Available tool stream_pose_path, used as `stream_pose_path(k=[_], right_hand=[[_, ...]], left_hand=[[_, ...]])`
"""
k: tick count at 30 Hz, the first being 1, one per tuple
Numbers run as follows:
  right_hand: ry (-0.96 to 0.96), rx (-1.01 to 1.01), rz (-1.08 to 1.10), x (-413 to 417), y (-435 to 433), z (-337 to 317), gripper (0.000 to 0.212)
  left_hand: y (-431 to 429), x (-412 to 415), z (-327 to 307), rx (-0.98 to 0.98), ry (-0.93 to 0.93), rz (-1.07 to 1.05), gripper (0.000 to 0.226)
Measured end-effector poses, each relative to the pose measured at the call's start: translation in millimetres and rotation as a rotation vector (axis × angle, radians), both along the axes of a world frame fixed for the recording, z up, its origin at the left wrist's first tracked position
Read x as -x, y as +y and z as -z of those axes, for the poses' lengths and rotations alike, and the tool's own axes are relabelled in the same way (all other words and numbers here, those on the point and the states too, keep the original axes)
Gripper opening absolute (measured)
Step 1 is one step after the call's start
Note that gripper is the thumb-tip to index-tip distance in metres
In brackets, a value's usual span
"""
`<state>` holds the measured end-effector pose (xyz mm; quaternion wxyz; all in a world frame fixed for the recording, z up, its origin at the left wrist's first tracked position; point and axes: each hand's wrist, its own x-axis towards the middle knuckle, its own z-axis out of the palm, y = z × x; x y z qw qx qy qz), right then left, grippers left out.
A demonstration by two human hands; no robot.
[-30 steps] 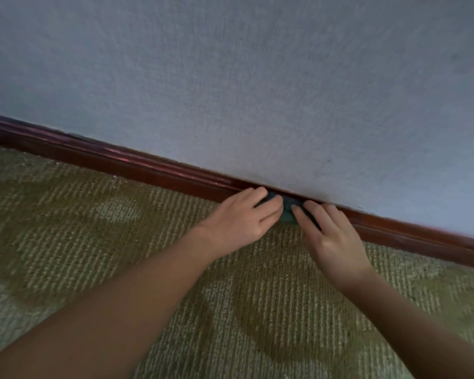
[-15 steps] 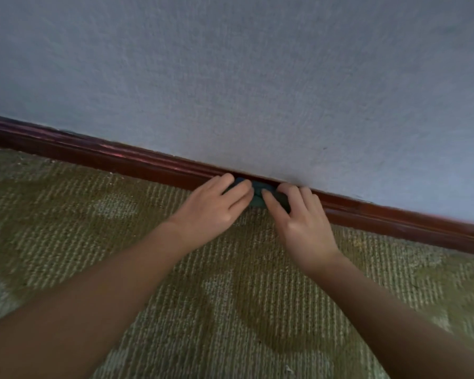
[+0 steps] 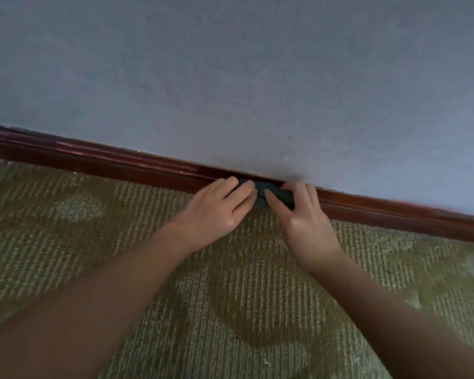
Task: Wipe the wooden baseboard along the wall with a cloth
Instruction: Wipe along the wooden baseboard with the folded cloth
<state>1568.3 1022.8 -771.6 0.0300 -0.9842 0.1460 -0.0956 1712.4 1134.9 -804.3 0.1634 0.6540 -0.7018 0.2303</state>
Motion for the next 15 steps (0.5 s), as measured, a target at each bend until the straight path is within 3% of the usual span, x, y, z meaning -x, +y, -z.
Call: stream_pose_path(k=[7, 12, 15], right_hand=[[-0.125, -0.155, 0.065, 3.8, -1.4, 7.7, 0.039], [-0.125, -0.151, -0.062, -25.2, 17.7, 10.3, 0.052], [-0.065, -0.087, -0.057, -14.7, 6.3, 5.5, 0.057]], left_hand=[[-5.6, -4.5, -5.8, -0.069, -0.035, 0.080, 0.021], [27.3, -28.4, -3.0, -0.127, -0.052, -0.016, 0.028], [16.4, -12.9, 1.5, -0.072, 0.031, -0.069, 0.025]])
